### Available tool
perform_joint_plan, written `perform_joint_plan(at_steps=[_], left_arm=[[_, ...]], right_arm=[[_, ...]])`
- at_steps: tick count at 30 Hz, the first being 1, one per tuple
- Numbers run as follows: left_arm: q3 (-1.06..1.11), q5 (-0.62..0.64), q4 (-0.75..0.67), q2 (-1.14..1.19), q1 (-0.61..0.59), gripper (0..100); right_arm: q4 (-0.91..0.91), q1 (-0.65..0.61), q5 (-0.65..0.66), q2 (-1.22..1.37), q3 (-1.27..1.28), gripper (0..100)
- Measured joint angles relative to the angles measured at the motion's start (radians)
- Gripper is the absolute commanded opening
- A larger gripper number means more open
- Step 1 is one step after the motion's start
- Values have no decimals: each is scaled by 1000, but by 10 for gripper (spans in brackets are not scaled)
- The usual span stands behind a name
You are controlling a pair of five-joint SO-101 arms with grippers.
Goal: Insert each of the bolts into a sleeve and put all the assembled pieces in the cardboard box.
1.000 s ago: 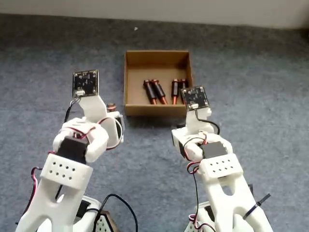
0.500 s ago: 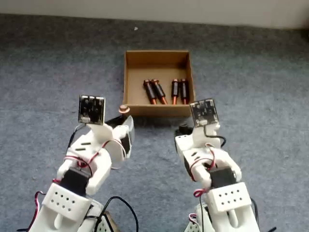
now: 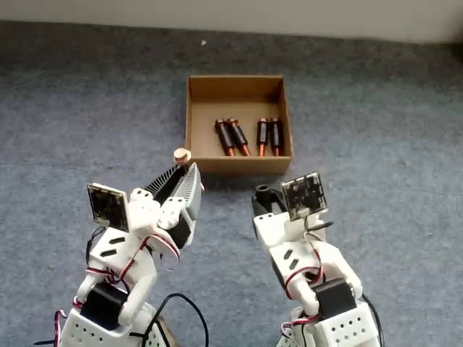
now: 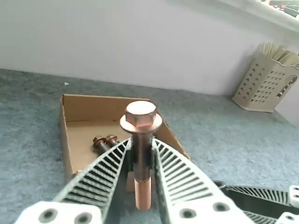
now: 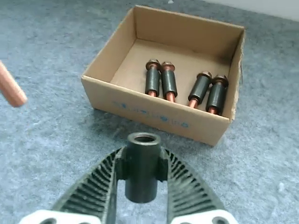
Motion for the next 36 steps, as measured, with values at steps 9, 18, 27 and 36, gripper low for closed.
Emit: perform_joint_plan(at_steps=[9, 18, 27, 36], left_arm=[[2, -18, -118, -3, 81, 6], [2, -68, -180, -3, 143, 6], [2, 25, -180, -3, 161, 6], [6, 95, -180, -3, 115, 6]], right_arm=[[0, -132, 117, -219, 137, 6], [0, -143, 127, -226, 140, 6], [-80, -146, 127, -226, 146, 6], [-155, -178, 127, -226, 146, 6]])
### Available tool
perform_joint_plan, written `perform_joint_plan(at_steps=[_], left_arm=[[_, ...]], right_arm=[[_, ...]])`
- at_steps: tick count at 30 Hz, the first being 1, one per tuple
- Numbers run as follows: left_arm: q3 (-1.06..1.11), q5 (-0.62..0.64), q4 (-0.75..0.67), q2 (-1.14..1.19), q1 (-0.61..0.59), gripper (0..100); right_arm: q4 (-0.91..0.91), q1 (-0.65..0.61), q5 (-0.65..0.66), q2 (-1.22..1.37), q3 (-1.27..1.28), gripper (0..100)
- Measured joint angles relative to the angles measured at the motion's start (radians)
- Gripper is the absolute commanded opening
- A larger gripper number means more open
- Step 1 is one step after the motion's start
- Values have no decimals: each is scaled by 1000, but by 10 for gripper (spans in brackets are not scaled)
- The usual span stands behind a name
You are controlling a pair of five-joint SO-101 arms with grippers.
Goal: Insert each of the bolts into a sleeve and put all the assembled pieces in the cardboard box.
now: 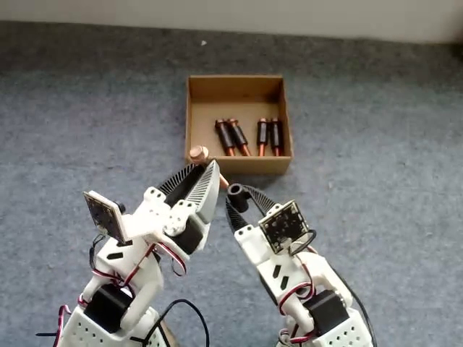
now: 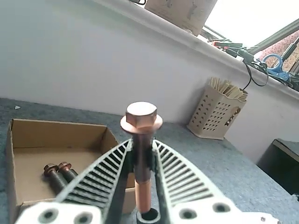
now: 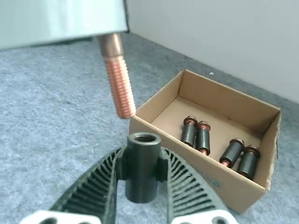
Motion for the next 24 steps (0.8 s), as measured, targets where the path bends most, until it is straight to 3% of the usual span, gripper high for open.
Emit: perform_joint_plan(at_steps=[24], left_arm=[[21, 0, 57, -2, 2, 6]], right_arm=[[0, -35, 75, 2, 0, 6]])
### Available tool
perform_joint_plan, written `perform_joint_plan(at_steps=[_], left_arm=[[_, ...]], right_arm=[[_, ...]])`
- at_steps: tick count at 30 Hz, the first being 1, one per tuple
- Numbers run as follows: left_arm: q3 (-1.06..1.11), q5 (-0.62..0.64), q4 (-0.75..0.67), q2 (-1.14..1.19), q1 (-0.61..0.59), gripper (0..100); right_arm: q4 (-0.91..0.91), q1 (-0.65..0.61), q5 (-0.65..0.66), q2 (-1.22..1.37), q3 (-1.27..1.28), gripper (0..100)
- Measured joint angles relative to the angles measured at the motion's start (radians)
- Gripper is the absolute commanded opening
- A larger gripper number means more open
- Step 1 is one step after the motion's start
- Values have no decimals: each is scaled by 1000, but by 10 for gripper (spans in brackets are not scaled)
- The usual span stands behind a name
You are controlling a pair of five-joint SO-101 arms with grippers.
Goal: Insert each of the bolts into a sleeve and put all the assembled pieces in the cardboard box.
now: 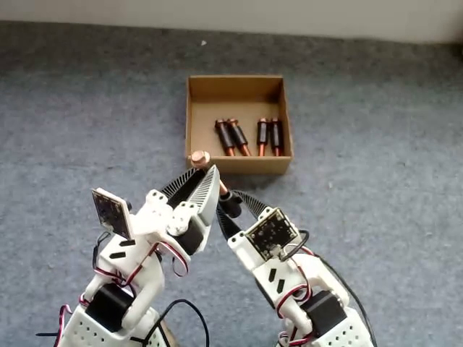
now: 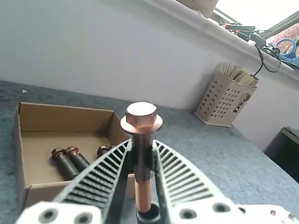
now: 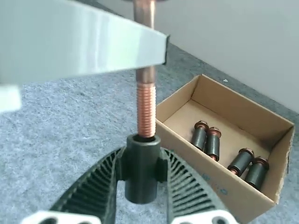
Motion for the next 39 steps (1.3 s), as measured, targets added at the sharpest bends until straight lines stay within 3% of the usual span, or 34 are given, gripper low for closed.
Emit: perform_joint_plan(at_steps=[7, 15, 23, 35, 39], left_arm=[[2, -5, 68, 2, 87, 6], [2, -5, 69, 2, 89, 21], [2, 0, 173, 2, 92, 274], [-2, 0, 236, -5, 101, 284], [-35, 6, 315, -3, 100, 284]], right_arm=[[-3, -3, 0, -3, -2, 6], [-6, -3, 0, -6, 0, 6], [-6, -2, 0, -6, 0, 6], [-6, -3, 0, -5, 2, 6], [-6, -3, 3, -5, 2, 6]])
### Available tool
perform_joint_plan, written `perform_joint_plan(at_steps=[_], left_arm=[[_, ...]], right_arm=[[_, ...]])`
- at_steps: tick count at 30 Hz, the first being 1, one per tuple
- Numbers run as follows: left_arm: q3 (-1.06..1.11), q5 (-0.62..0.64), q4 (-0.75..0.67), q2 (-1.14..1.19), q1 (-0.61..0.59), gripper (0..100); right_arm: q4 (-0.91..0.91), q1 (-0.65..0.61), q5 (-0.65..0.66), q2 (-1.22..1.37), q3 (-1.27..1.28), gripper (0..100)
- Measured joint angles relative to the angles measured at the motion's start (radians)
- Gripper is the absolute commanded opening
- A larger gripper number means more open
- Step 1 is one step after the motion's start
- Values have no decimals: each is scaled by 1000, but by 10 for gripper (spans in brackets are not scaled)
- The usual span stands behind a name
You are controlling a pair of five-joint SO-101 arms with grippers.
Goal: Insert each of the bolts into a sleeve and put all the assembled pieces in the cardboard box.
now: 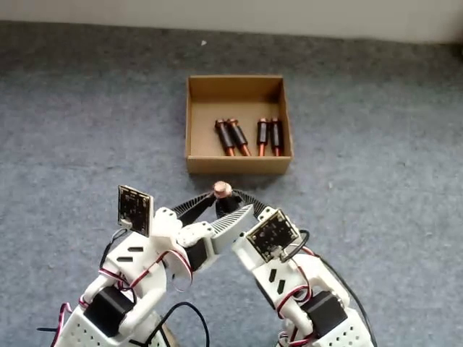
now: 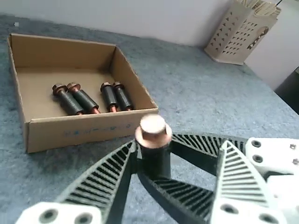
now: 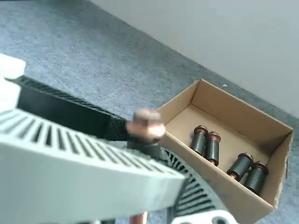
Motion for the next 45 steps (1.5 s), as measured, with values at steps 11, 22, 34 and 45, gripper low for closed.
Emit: perform_joint_plan(at_steps=[11, 22, 34, 45], left_arm=[[-71, -2, 160, 2, -44, 282], [-71, -2, 160, 2, -233, 54], [112, -216, 121, 2, -486, 5], [192, -400, 120, 3, -631, 6]], right_arm=[[2, 43, 0, 0, 0, 6], [0, 130, 0, 0, 54, 6], [0, 135, 0, 0, 75, 6], [0, 137, -49, 0, 75, 6]])
